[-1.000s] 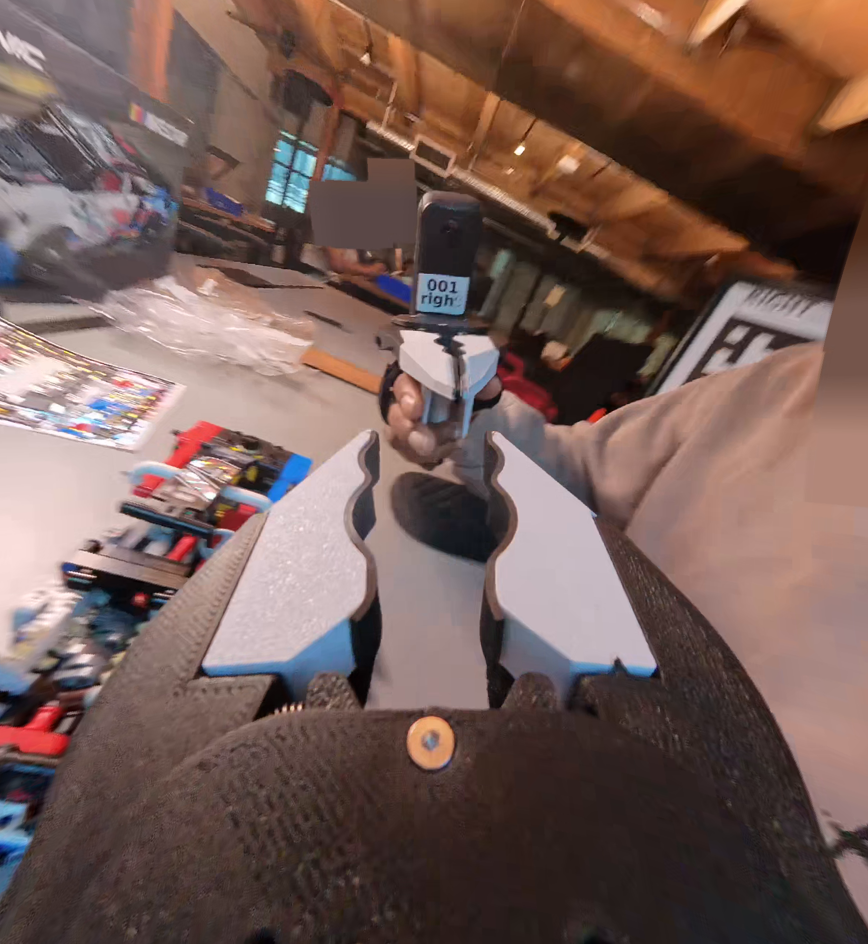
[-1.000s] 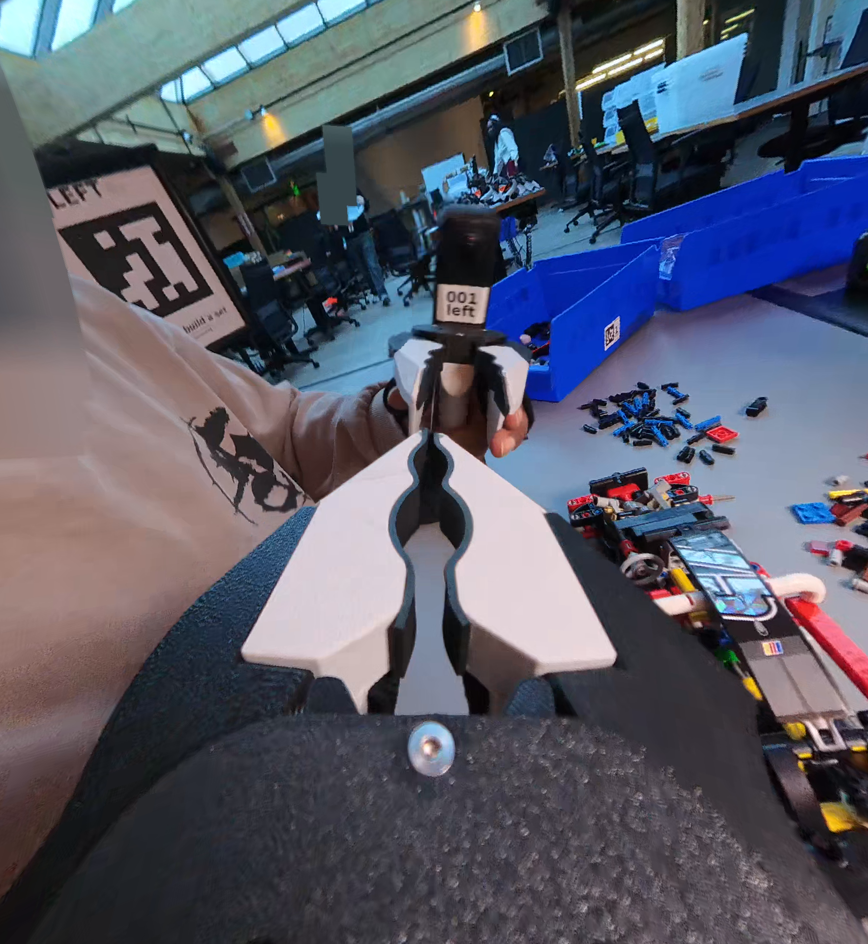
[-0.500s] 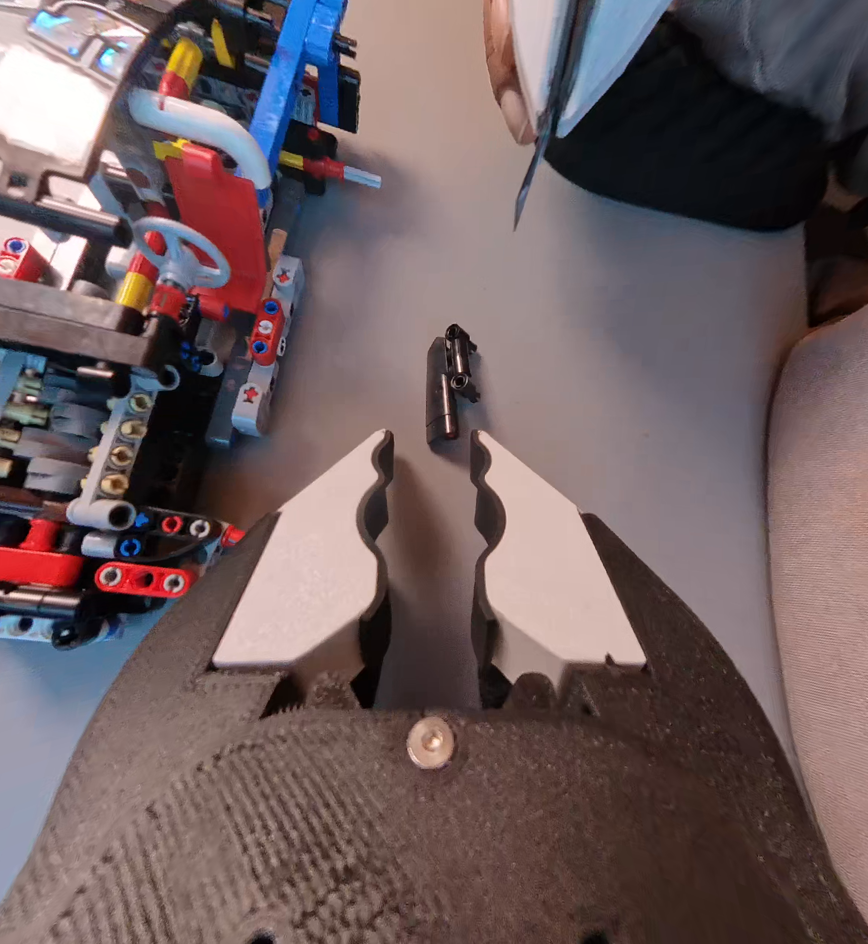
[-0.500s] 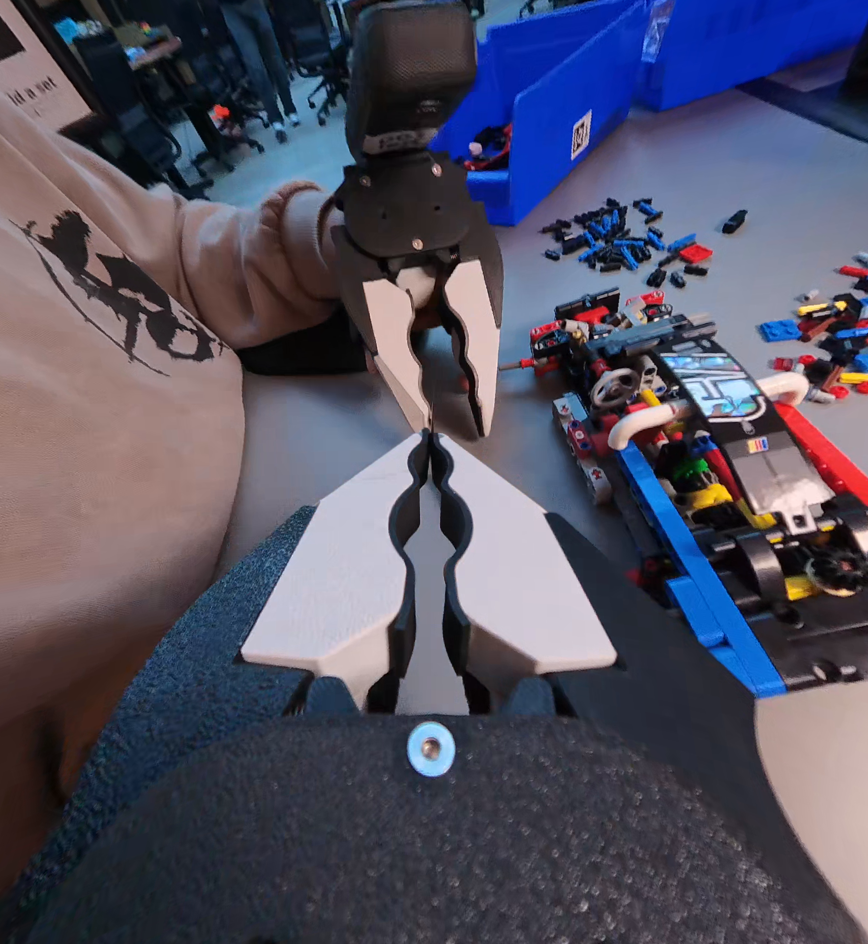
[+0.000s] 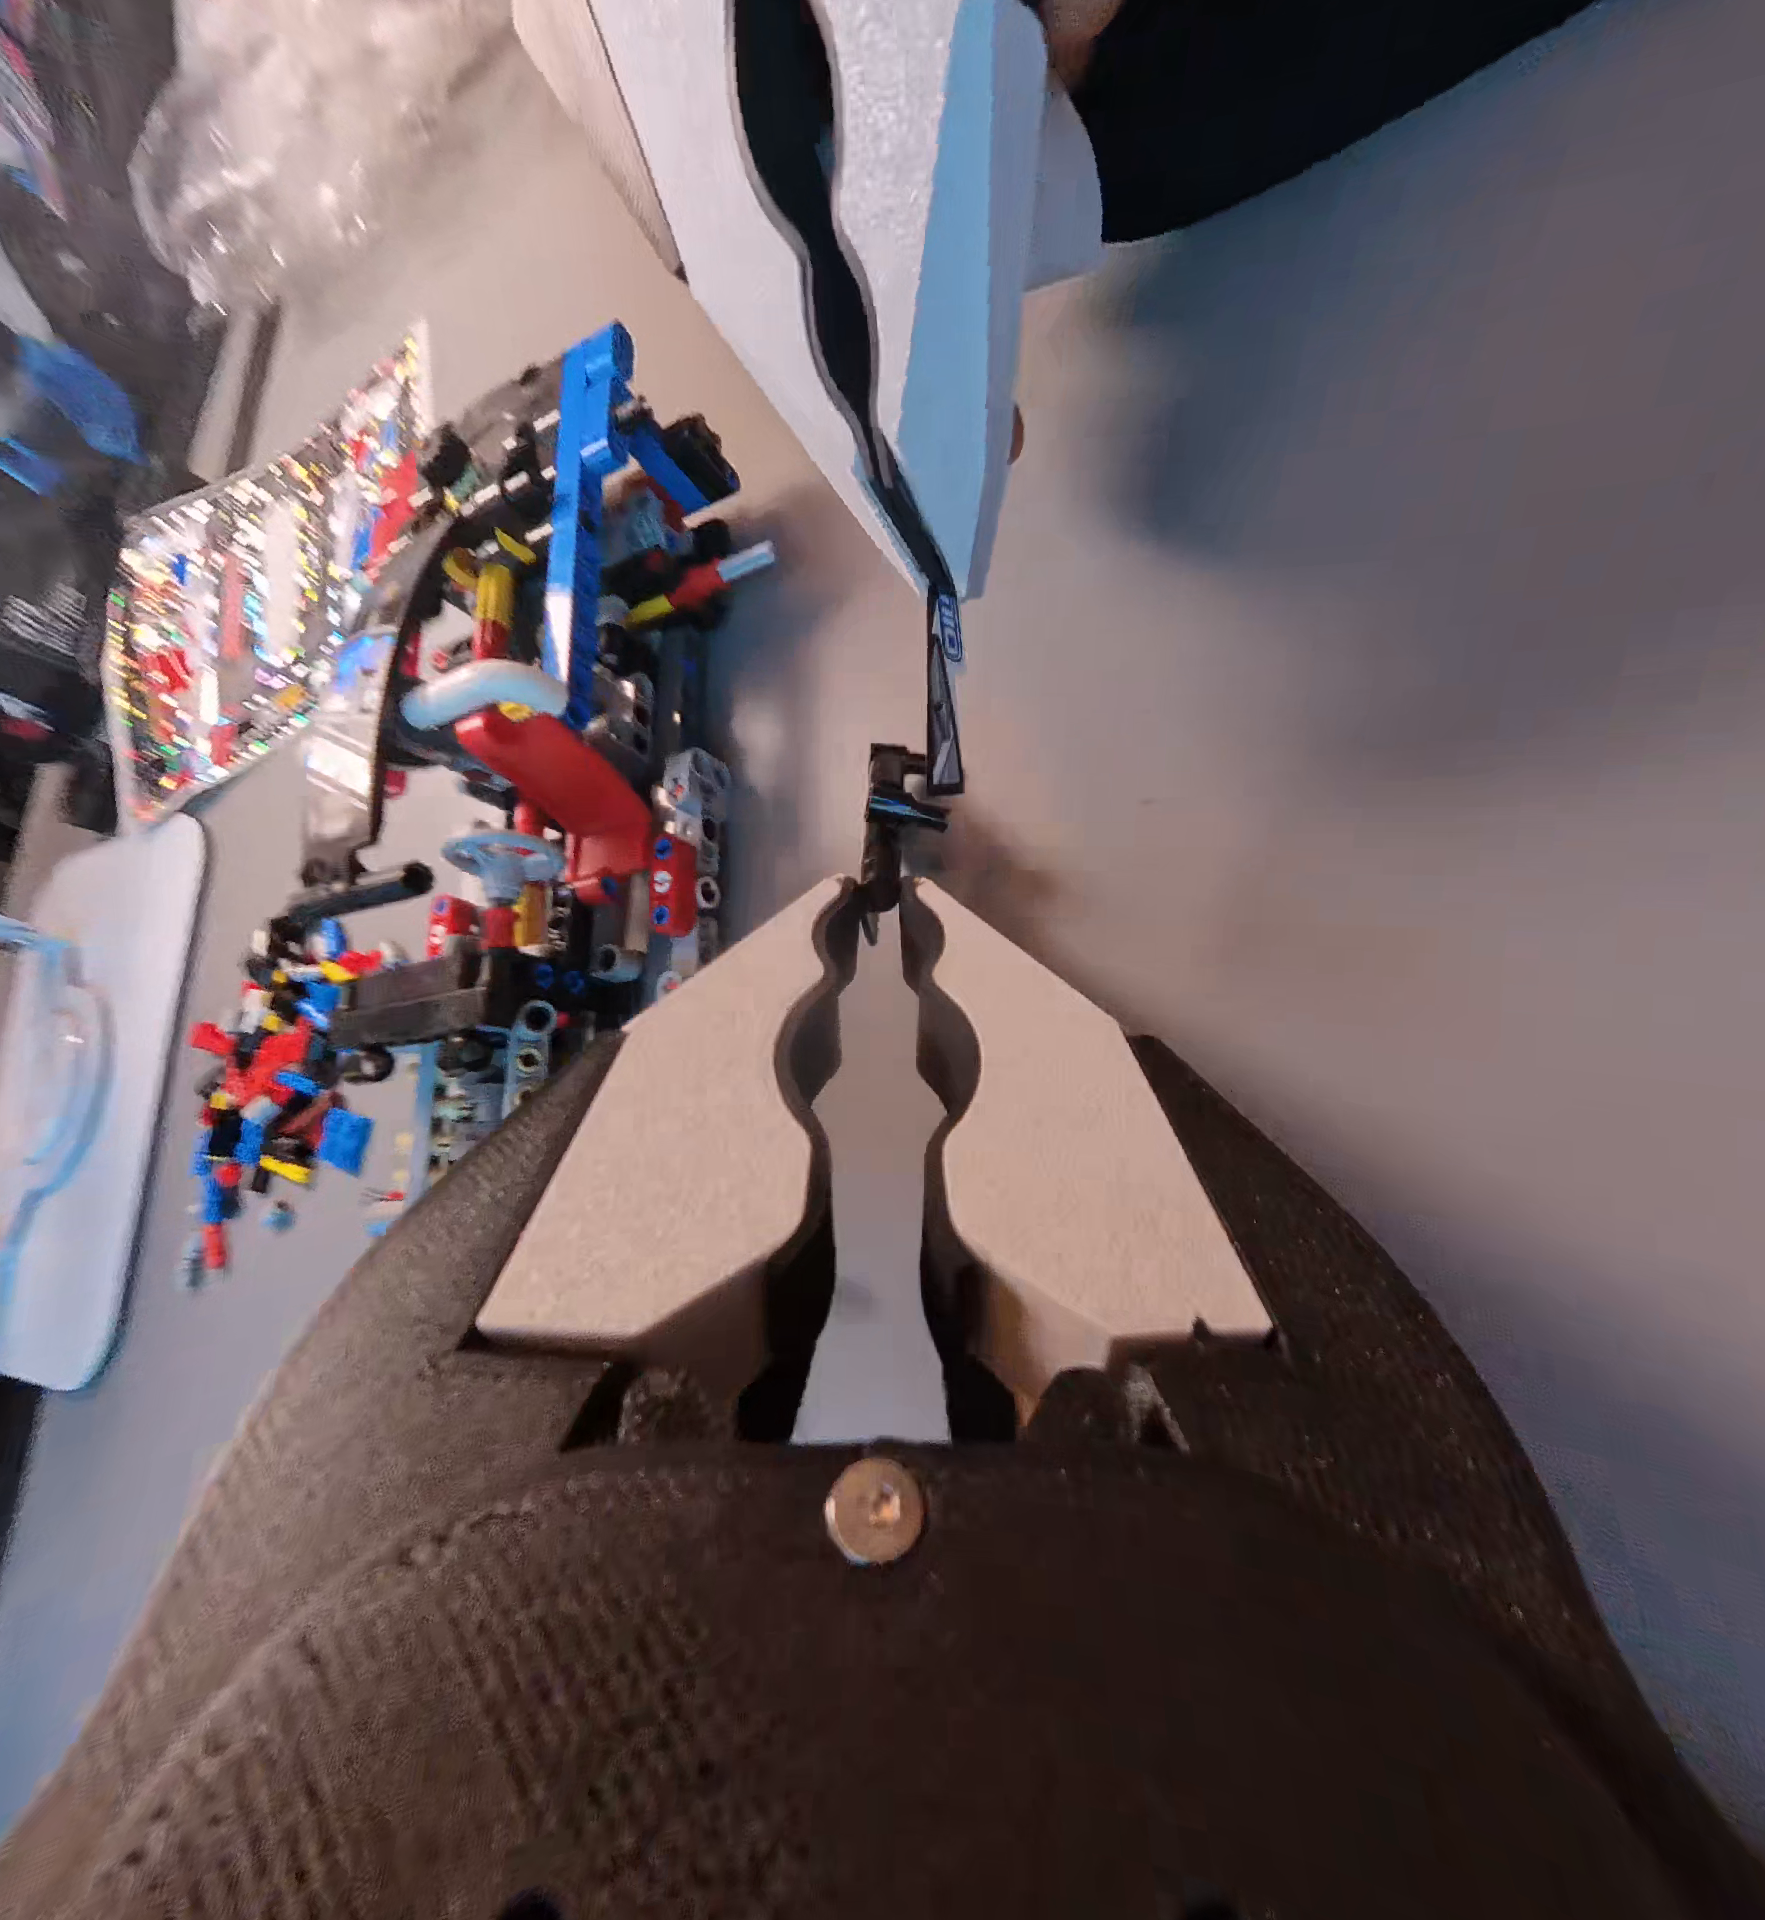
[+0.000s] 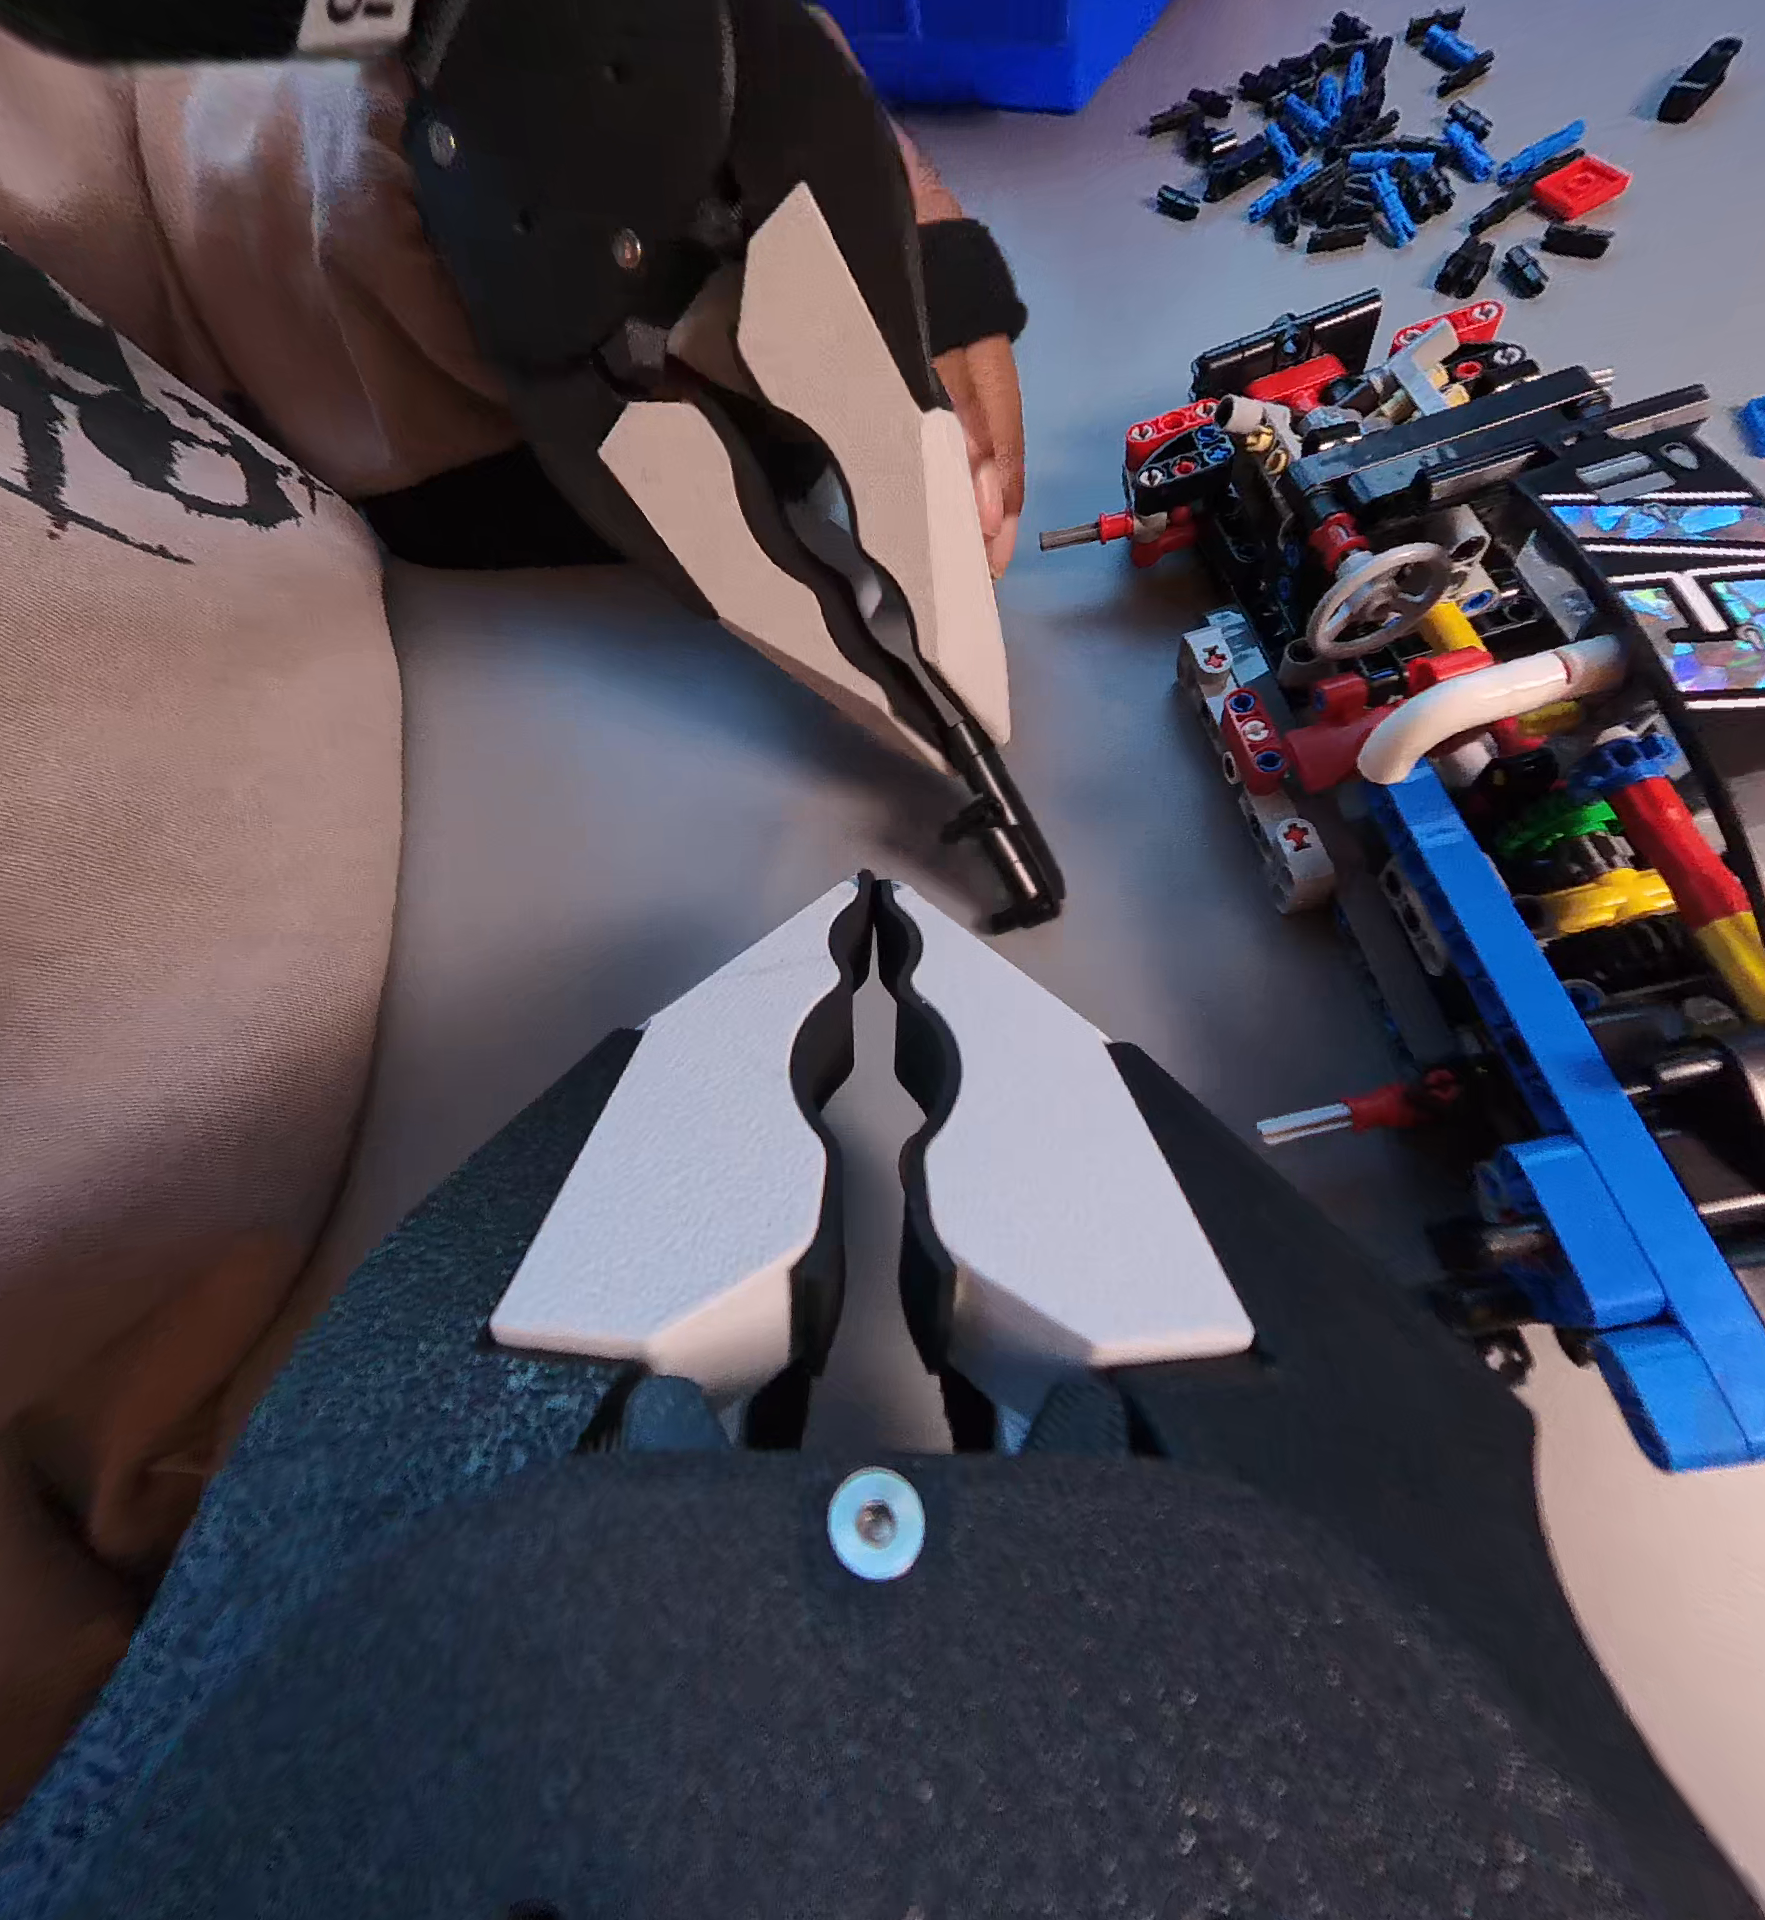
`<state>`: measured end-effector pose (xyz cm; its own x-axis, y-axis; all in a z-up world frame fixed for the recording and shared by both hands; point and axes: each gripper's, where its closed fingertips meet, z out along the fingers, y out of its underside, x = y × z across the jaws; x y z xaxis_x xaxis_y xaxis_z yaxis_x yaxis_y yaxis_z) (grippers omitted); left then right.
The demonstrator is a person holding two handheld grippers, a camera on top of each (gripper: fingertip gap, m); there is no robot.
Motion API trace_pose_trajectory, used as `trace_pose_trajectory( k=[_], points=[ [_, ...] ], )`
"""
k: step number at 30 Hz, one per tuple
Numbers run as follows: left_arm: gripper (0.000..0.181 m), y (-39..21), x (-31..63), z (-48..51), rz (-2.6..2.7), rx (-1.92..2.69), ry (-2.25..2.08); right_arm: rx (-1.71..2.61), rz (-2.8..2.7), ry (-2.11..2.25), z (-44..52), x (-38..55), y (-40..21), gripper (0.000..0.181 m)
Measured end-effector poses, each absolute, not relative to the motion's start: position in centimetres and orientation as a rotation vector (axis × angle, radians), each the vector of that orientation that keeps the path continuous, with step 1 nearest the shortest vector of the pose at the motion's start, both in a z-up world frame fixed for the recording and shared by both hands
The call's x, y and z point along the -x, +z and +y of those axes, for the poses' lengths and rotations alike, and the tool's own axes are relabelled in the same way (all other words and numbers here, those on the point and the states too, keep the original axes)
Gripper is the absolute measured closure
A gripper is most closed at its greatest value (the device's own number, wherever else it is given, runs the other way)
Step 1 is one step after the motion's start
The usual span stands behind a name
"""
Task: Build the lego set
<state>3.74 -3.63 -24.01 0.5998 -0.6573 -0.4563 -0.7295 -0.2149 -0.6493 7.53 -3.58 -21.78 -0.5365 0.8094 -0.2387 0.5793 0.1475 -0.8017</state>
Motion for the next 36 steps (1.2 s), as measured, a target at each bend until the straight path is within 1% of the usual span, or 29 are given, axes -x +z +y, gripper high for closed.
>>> trace_pose_trajectory(
  k=[2, 5, 6, 8, 12, 13, 15, 17, 21, 27, 33, 36],
  points=[
    [0.176, -23.6, -3.7, -3.6, 1.164, 1.843, 0.198, 1.378, -2.141, 1.398, -3.6, -7.6, -21.2, 0.181],
    [0.176, -24.5, -3.4, -3.8, 1.199, 1.867, 0.222, 1.416, -2.111, 1.41, -3.2, -7.6, -21.2, 0.181],
    [0.172, -24.8, -3.4, -3.9, 1.185, 1.893, 0.189, 1.417, -2.11, 1.404, -3.1, -7.7, -21.3, 0.181],
    [0.164, -24.5, -3.7, -4.3, 1.129, 1.927, 0.063, 1.417, -2.108, 1.399, -3.0, -7.8, -21.3, 0.181],
    [0.159, -23.3, -3.1, -4.6, 0.831, 2.088, -0.303, 1.417, -2.079, 1.402, -2.5, -7.8, -20.9, 0.181],
    [0.161, -23.4, -2.6, -4.5, 0.742, 2.146, -0.367, 1.419, -2.068, 1.405, -2.3, -7.8, -20.7, 0.181],
    [0.157, -24.3, -2.2, -4.8, 0.592, 2.277, -0.507, 1.424, -2.043, 1.42, -1.9, -7.6, -20.5, 0.181],
    [0.158, -24.7, -2.3, -4.6, 0.49, 2.313, -0.577, 1.431, -2.02, 1.431, -1.7, -7.5, -20.2, 0.181],
    [0.163, -24.8, -2.3, -3.8, 0.412, 2.327, -0.544, 1.427, -1.993, 1.459, -1.5, -7.7, -19.9, 0.181],
    [0.161, -25.3, -4.3, -3.8, 0.506, 2.35, -0.537, 1.426, -1.959, 1.496, -1.1, -7.9, -19.6, 0.181],
    [0.17, -25.9, -4.8, -3.6, 0.688, 2.36, -0.379, 1.407, -1.957, 1.509, -1.3, -8.2, -19.4, 0.181],
    [0.174, -25.9, -4.8, -3.3, 0.845, 2.278, -0.217, 1.407, -1.956, 1.498, -1.1, -8.4, -19.4, 0.181]
  ],
)
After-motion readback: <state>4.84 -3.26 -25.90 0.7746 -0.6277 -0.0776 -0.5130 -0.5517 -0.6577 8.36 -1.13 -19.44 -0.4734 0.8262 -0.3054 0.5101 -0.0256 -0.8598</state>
